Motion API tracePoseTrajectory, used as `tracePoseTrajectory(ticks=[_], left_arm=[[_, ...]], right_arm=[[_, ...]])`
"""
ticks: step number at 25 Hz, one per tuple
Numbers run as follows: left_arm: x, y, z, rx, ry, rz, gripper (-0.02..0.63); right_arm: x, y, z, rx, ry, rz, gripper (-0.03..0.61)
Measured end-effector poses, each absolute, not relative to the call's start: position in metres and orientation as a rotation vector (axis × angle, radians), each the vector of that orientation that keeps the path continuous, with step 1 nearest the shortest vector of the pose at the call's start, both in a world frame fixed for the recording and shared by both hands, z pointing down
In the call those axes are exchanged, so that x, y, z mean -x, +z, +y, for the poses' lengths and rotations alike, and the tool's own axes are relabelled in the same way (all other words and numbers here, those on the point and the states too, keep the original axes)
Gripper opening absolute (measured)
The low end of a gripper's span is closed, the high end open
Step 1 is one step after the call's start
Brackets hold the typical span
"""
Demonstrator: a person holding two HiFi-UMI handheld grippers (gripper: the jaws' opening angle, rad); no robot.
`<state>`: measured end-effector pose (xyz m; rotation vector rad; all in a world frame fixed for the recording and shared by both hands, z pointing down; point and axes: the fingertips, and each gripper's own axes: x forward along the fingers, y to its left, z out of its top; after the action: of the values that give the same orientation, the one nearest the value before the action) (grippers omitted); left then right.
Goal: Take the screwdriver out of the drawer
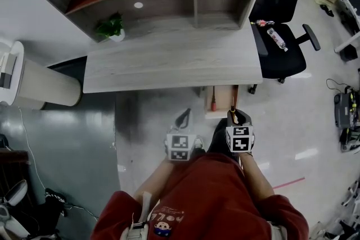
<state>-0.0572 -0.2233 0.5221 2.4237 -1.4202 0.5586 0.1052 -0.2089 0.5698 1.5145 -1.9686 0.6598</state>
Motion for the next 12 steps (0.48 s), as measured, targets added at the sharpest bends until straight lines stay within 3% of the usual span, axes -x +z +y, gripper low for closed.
tracePoseTrajectory(ticks=[12], left_arm=[[0.064, 0.475, -0.223, -2.481, 0.416, -1.467, -0.003]], right_arm=[[-0.102, 0.525, -0.212, -1.578, 0.644, -2.089, 0.071]])
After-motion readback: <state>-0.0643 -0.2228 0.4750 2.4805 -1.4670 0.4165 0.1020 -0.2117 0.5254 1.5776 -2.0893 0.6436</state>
